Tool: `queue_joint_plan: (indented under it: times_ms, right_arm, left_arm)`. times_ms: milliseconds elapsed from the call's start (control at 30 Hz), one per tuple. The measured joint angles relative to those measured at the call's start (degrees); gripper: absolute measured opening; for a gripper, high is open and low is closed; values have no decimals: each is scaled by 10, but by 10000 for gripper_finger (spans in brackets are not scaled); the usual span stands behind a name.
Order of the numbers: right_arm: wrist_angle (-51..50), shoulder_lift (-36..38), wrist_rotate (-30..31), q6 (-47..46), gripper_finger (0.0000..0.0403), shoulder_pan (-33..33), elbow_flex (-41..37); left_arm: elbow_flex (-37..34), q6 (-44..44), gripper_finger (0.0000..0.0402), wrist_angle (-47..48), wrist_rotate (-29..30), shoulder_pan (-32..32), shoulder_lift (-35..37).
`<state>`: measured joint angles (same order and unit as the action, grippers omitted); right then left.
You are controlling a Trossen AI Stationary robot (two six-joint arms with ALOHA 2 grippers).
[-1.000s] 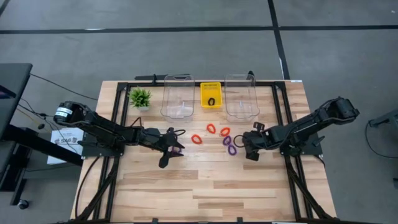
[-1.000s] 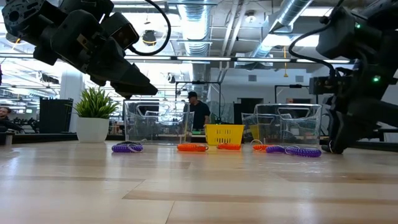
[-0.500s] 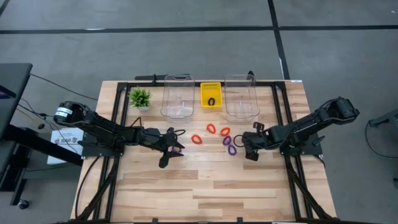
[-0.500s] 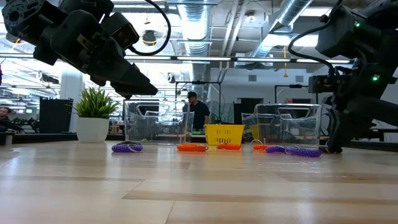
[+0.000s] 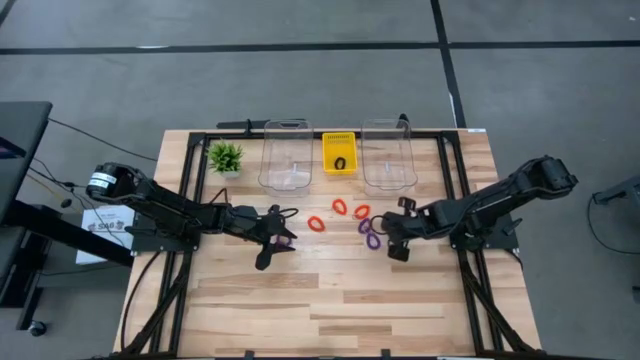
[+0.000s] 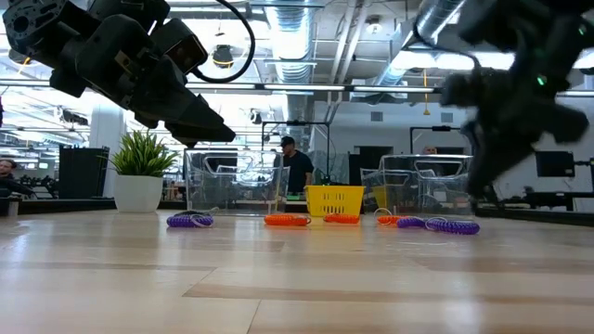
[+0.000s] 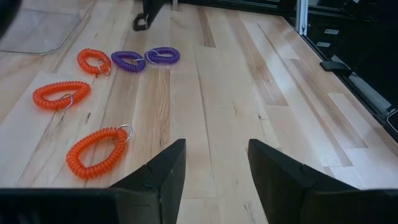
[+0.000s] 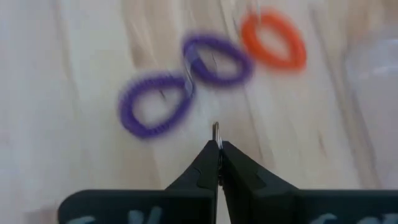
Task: Sort spring keychains
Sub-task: Put the right black spring keychain into the yellow bin
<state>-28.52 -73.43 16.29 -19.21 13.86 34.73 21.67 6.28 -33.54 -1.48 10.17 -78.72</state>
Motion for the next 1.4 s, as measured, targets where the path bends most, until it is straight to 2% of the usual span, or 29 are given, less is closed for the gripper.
queue_joint_plan:
  times_ms: [133,367,633,800,1100,1267,1400]
  right_arm:
    - [0,0,15,45,1,0,51]
    - [10,0,80,110,1,0,130]
    - [87,0,92,184,1,-16,154]
    - [189,0,96,227,1,-65,154]
    - [349,-24,90,220,0,-192,155]
    - [446,-86,19,207,0,-259,155]
    - [482,-139,3,183,0,-295,155]
  left_arm:
    - [0,0,172,0,0,0,0]
    - [0,0,172,-1,0,0,0]
    - [0,0,172,-2,0,0,0]
    - [0,0,172,-3,0,0,0]
    - [0,0,172,-4,0,0,0]
    - [0,0,172,-4,0,0,0]
    - [0,0,172,-4,0,0,0]
